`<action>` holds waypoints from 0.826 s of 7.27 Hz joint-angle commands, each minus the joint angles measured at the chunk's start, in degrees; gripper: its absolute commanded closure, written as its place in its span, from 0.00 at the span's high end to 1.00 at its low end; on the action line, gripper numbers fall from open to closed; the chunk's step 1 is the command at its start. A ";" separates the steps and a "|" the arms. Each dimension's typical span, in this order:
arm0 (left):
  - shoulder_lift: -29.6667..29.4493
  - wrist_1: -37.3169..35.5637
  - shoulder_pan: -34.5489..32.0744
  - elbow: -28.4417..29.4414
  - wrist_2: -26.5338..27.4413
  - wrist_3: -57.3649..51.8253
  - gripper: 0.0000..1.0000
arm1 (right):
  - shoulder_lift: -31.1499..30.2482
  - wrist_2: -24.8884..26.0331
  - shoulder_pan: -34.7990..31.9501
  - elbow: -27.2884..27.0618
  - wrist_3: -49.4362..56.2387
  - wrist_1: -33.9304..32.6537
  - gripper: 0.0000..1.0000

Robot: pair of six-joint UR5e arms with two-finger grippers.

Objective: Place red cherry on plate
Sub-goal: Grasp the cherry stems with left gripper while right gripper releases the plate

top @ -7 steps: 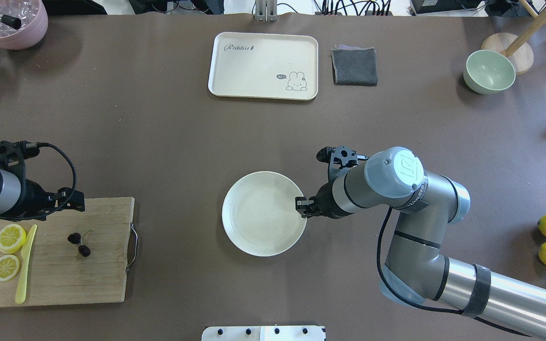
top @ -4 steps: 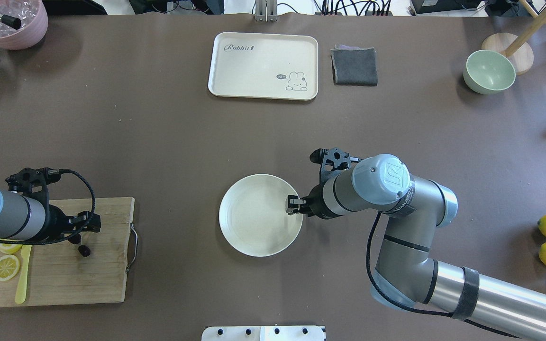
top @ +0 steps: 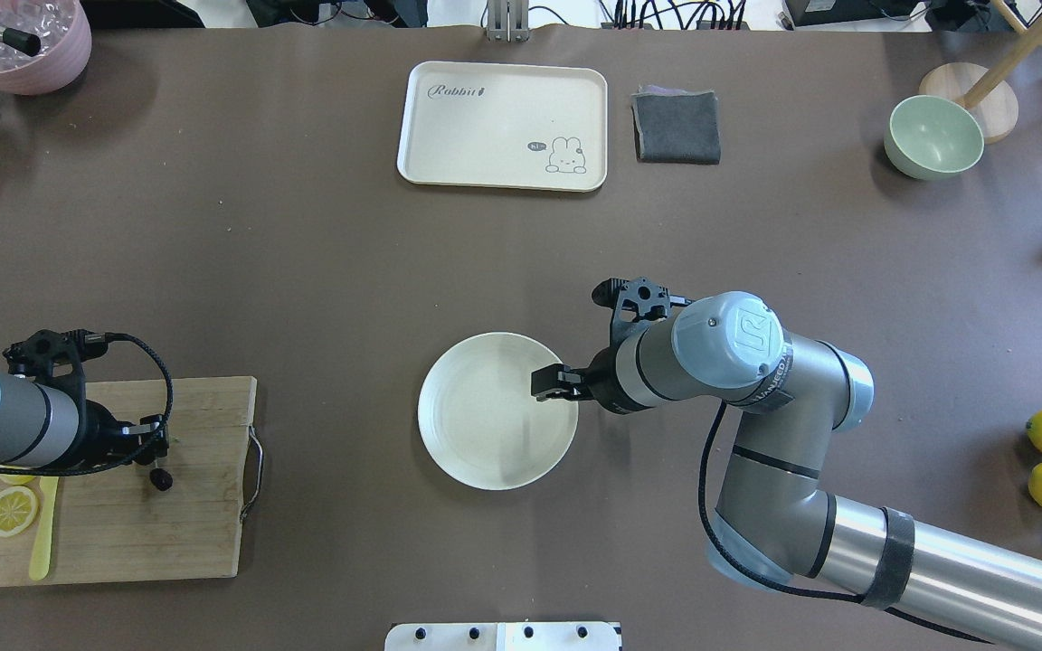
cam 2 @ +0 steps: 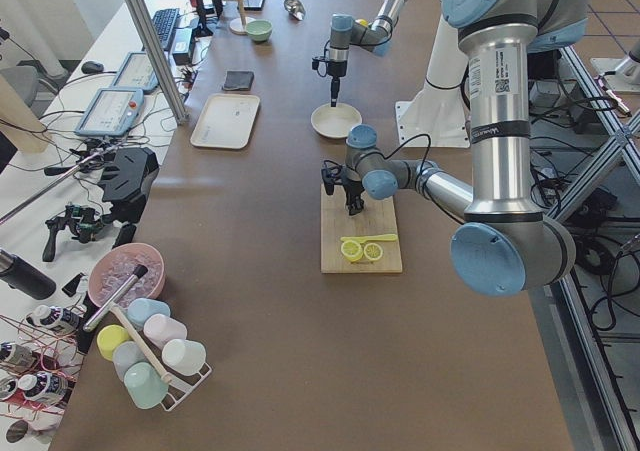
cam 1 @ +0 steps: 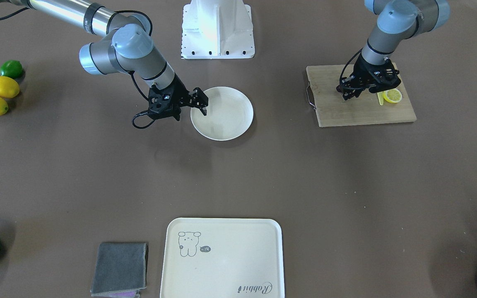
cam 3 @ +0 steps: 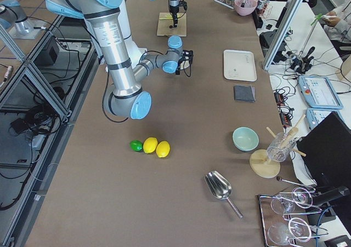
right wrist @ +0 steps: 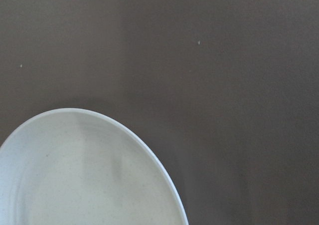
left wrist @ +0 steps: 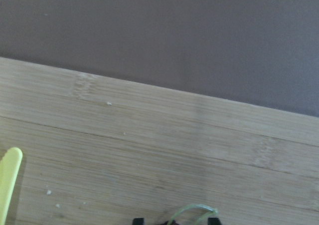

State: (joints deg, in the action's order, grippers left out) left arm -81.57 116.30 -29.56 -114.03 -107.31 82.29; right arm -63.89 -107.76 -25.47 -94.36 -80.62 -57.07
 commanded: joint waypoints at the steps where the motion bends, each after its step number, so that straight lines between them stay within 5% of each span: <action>1: -0.07 -0.37 -0.32 -0.84 -0.62 0.15 0.00 | 0.08 0.27 -0.10 -0.38 -0.85 -0.14 1.00; 4: -9.17 -1.67 -4.26 -1.82 -9.03 0.50 0.00 | -3.24 -3.21 -5.26 -5.19 -0.50 -0.49 1.00; 6: -22.06 -11.73 -4.72 -1.12 -9.85 4.16 0.00 | -10.08 -16.63 -17.97 -8.72 3.07 -0.41 1.00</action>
State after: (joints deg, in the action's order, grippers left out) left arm -95.64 110.56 -33.81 -115.50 -116.48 83.81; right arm -69.97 -116.94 -36.20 -100.96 -80.06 -57.49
